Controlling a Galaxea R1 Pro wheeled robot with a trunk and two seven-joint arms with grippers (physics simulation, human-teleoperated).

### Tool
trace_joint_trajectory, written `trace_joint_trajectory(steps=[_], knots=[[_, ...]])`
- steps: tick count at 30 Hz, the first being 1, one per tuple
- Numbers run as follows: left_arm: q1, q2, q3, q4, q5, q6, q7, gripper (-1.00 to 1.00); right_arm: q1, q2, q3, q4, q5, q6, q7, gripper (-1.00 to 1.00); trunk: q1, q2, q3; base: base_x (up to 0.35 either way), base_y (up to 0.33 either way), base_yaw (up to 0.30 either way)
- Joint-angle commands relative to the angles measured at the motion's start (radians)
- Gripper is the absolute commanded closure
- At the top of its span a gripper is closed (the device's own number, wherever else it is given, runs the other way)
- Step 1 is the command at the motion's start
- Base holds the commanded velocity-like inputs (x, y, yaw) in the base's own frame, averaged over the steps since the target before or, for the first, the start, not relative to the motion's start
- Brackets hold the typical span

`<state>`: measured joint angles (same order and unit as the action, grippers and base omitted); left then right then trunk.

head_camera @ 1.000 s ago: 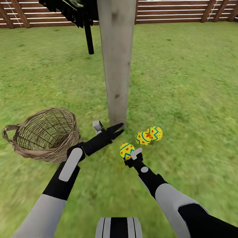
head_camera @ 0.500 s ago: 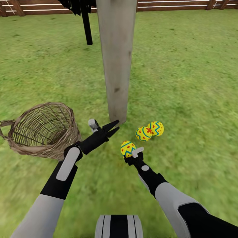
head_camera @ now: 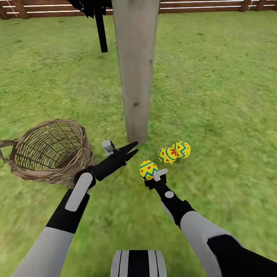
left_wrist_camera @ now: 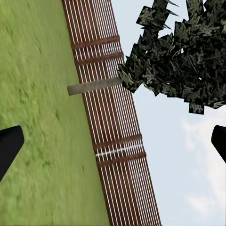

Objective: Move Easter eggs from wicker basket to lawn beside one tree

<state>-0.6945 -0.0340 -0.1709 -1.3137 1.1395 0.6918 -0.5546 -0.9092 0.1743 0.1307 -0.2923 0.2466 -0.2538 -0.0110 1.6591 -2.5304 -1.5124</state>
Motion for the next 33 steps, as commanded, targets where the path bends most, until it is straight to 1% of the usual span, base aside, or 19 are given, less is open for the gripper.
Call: trace_joint_trajectory(steps=[1,4,8,9,15,33], knots=[[0.000,-0.006,-0.005,0.003,0.004,0.001,0.002,-1.00,0.000,0.000,-0.002,0.001,0.008,-0.003,-0.001,1.00,0.000,0.000,-0.001,0.000,0.000,0.000],[0.000,-0.023,-0.022,0.005,-0.008,-0.016,0.006,-1.00,0.000,0.000,-0.002,0.001,0.008,-0.003,-0.001,1.00,0.000,0.000,-0.001,0.000,0.000,0.000],[0.000,-0.046,-0.045,-0.003,-0.010,-0.038,0.006,-1.00,0.000,0.000,-0.002,0.001,0.008,-0.003,-0.001,1.00,0.000,0.000,-0.001,0.000,0.000,0.000],[0.000,-0.060,-0.284,-0.006,-0.010,-0.154,0.006,-1.00,0.000,0.000,-0.002,0.001,0.008,-0.003,-0.001,1.00,0.000,0.000,-0.001,0.000,0.000,0.000],[0.000,-0.058,-0.289,-0.010,-0.009,-0.161,0.004,-1.00,0.000,0.000,-0.002,0.001,0.008,-0.003,-0.001,1.00,0.000,0.000,-0.001,0.000,0.000,0.000],[0.000,-0.058,-0.289,-0.010,-0.009,-0.161,0.004,-1.00,0.000,0.000,-0.002,0.001,0.007,-0.004,-0.004,1.00,0.008,-0.004,-0.070,0.000,0.000,0.000]])
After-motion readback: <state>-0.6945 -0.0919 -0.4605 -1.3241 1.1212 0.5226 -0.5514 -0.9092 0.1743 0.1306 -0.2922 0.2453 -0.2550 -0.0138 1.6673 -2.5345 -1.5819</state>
